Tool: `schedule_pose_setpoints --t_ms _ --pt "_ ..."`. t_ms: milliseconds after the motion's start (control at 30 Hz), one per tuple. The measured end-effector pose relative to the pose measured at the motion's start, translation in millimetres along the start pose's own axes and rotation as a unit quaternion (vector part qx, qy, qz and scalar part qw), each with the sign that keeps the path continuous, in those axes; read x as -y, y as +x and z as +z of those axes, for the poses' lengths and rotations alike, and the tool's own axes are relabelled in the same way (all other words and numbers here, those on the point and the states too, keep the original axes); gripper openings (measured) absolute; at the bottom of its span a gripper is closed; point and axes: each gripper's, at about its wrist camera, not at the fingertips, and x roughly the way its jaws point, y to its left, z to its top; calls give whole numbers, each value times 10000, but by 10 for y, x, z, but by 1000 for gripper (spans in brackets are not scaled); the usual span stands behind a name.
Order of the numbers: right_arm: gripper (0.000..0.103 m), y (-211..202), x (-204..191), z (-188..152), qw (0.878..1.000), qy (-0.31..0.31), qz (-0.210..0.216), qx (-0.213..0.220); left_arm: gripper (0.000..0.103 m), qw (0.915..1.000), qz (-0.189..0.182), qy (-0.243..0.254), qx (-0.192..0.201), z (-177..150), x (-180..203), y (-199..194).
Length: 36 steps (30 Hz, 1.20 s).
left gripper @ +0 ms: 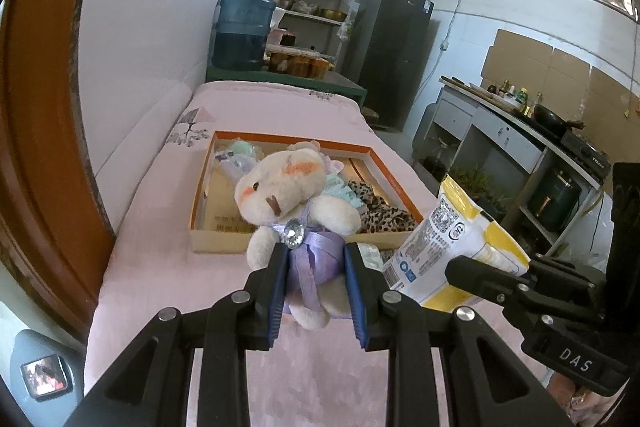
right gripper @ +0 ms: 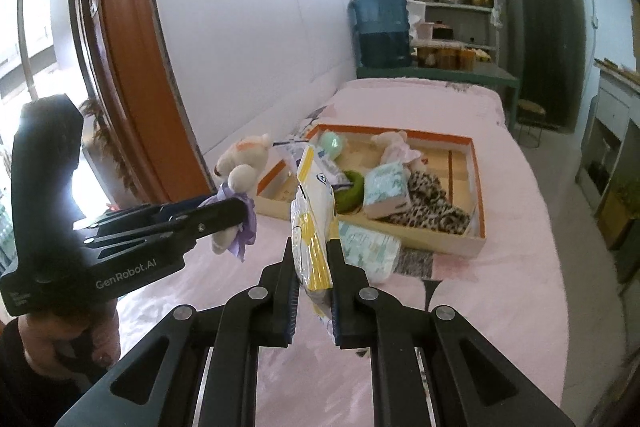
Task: Organize soft objects
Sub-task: 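Carry the teddy and yellow tissue pack over the tray with both grippers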
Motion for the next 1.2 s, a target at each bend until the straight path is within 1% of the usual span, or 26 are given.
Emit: schedule_pose_setpoints --t_ms 300,567,733,1200 --pt "13 22 41 169 9998 -57 -139 116 28 9999 -72 5 100 203 14 53" --pt "13 92 68 295 9997 -56 -159 150 28 10000 -51 -1 80 304 -7 130" --pt "13 108 74 305 9998 -55 -153 147 28 10000 -25 -19 62 392 -43 206" --pt "13 244 132 454 9997 -37 -180 148 28 10000 -21 -39 10 503 -102 396"
